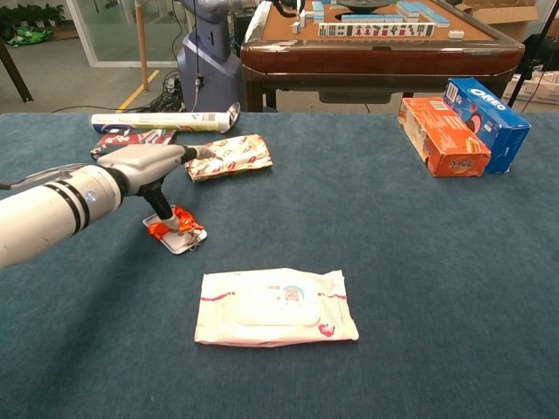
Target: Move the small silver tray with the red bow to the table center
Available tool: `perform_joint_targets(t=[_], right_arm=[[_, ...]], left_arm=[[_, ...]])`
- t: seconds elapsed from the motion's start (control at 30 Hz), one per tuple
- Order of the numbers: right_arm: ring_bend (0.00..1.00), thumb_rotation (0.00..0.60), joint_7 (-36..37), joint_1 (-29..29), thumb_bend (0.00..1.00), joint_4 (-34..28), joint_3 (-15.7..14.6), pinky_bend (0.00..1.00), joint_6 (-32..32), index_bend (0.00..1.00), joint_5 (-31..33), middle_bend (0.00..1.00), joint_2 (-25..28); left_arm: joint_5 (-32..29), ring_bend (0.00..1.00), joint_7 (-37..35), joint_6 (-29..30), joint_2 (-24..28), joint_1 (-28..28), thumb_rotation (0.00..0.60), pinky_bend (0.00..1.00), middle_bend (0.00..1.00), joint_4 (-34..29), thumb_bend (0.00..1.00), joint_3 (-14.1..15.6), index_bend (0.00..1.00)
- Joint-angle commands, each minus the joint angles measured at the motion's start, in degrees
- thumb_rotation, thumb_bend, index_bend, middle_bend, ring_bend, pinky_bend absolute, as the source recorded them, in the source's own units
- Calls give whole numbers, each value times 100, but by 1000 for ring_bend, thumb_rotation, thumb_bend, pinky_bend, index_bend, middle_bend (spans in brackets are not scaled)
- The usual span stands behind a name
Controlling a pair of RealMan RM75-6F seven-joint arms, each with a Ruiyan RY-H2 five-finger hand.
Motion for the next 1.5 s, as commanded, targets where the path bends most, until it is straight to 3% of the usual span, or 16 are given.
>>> perform_joint_targets(t=[0.03, 1.1, 1.5], right_arm=[[201, 600, 16, -5, 110, -1, 2, 506, 1, 192, 7, 193, 7], [201, 600, 364, -98, 110, 36, 41, 506, 119, 204, 50, 193, 115], [201, 600, 556, -159, 110, 74, 91, 506, 218, 204, 98, 193, 153]], left_arm=[[-24, 0, -15, -44, -81, -87, 600, 52, 0, 50, 0, -38, 0], [-47, 0, 173, -105, -832, -847, 600, 52, 0, 600, 0, -154, 0], [-45, 0, 173, -123, -1094, -1136, 600, 53, 0, 862, 0, -321, 0]])
